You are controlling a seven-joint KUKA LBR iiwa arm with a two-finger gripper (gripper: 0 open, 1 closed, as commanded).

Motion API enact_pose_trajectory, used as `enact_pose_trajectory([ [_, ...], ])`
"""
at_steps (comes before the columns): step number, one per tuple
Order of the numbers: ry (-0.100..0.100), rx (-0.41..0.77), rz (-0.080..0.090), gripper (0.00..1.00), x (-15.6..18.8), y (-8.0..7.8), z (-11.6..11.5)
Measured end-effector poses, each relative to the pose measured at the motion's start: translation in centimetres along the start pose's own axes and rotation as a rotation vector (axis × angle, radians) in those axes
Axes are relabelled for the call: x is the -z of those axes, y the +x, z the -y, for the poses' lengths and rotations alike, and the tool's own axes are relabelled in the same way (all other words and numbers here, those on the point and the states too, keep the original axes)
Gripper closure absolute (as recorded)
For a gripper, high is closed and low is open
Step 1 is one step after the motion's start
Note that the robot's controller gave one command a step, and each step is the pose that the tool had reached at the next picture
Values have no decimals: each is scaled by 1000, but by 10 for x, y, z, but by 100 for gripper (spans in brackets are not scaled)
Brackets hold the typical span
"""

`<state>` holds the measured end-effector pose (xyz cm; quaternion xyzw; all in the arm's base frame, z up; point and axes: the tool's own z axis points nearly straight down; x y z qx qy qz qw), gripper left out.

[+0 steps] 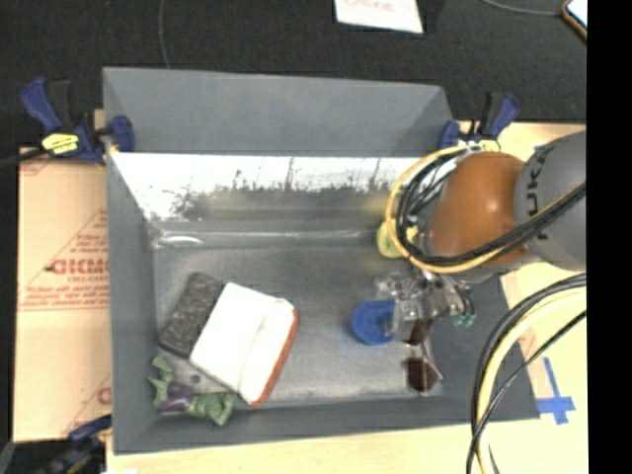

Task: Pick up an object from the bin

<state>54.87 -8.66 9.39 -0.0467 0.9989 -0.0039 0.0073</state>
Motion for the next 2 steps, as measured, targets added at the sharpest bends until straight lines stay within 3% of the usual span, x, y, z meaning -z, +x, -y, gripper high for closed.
enact_pose_trajectory([
  [2,0,1,-3,100,22,1,0],
])
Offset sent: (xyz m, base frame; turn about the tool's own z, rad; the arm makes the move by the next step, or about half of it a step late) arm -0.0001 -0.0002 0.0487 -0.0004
